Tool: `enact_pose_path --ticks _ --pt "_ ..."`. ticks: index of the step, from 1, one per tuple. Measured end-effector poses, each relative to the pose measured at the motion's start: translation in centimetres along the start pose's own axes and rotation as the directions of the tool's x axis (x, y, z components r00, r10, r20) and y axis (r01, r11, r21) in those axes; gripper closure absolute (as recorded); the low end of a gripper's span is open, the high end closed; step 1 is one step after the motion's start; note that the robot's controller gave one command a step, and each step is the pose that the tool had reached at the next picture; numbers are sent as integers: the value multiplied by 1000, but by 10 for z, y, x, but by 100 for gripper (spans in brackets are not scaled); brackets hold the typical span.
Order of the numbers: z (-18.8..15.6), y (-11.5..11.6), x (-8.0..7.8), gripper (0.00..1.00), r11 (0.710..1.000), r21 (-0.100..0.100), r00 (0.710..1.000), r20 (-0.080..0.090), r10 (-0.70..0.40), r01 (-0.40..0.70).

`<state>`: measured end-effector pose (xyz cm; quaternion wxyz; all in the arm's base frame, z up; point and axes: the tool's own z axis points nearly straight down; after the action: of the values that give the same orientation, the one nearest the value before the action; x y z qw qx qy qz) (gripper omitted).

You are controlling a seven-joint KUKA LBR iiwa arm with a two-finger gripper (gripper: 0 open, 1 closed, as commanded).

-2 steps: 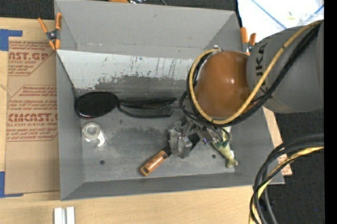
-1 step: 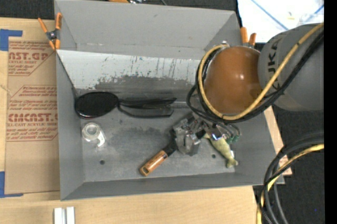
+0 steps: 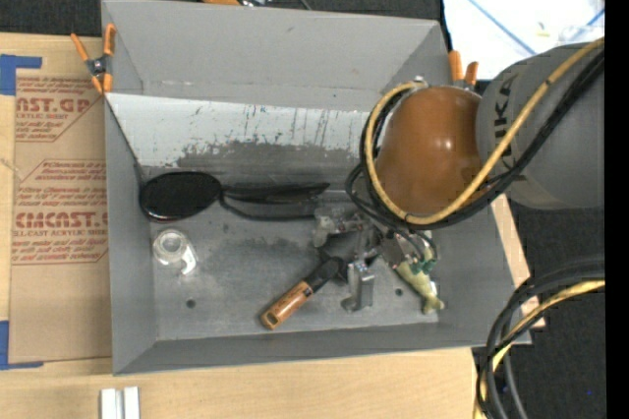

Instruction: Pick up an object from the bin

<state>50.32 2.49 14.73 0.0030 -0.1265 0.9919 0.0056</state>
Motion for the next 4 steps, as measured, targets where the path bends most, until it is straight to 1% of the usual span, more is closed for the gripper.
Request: enact_pose_path --ticks 1,2,3,4 --pt "0 0 0 0 1000 0 1000 0 0 0" --pt "56 -1 5 0 908 0 908 1 -420 420" --pt "77 28 8 100 823 2 823 6 -568 568" --pt "77 28 8 100 823 2 823 6 -568 568"
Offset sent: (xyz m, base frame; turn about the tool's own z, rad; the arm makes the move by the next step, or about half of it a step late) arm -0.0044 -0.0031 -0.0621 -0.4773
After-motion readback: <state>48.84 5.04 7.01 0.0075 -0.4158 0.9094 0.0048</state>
